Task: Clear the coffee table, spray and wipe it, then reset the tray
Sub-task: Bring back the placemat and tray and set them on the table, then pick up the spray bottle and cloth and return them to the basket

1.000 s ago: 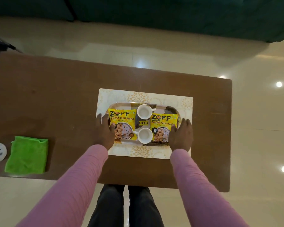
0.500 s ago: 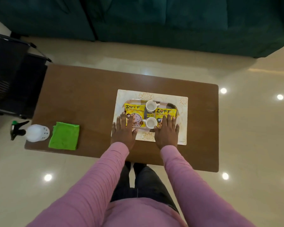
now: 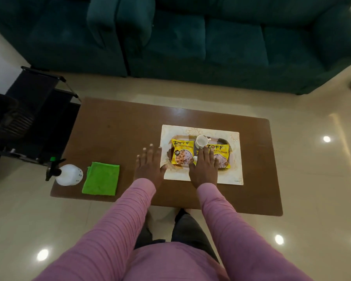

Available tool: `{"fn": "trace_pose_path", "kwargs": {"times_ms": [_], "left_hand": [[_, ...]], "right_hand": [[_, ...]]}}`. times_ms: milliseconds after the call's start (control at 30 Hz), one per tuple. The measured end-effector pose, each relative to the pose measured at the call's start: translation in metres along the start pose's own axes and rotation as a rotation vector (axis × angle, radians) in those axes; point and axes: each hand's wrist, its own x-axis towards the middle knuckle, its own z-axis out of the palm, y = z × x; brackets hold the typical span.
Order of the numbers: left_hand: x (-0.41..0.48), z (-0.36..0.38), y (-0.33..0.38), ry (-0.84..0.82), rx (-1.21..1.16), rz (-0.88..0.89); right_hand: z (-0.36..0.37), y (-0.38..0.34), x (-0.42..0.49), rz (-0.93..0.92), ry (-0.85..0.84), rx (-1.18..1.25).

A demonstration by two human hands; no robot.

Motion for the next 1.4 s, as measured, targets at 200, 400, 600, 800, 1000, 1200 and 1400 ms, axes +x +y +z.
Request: {"fn": "trace_pose_path", "kwargs": {"times_ms": [200,400,600,800,1000,1200,1400], "left_hand": [[-0.025,-0.004,-0.072,-0.019,0.015,0.027],[-0.047,-0.006,-0.117,-0.037,-0.022,0.005],[-0.071,-0.005,-0.147,-0.066,-0.035,-0.019],[-0.109,-0.005,-0.189,-0.077,-0.002,-0.036],[-0.137,-0.005,-0.244,-0.085,0.029,-0.1],[-0.131,-0.016,-0.295,-0.068,-0.014,-0.117],[-0.095,-0.03,-0.37,-0.077,0.024,-0.099]], "right_hand": [[0.029,-0.057,-0.046,0.014,0.018,-0.023],[0.049,-0.093,-0.078,-0.01,0.02,-0.049],[0.061,-0.116,-0.102,-0.053,0.016,-0.06],[0.085,-0.144,-0.128,-0.097,-0.012,-0.047],[0.104,-0.18,-0.152,-0.164,-0.047,-0.067],[0.115,-0.219,-0.15,-0.164,-0.074,-0.095],[0.14,-0.281,-0.119,-0.068,-0.138,-0.048]]}}
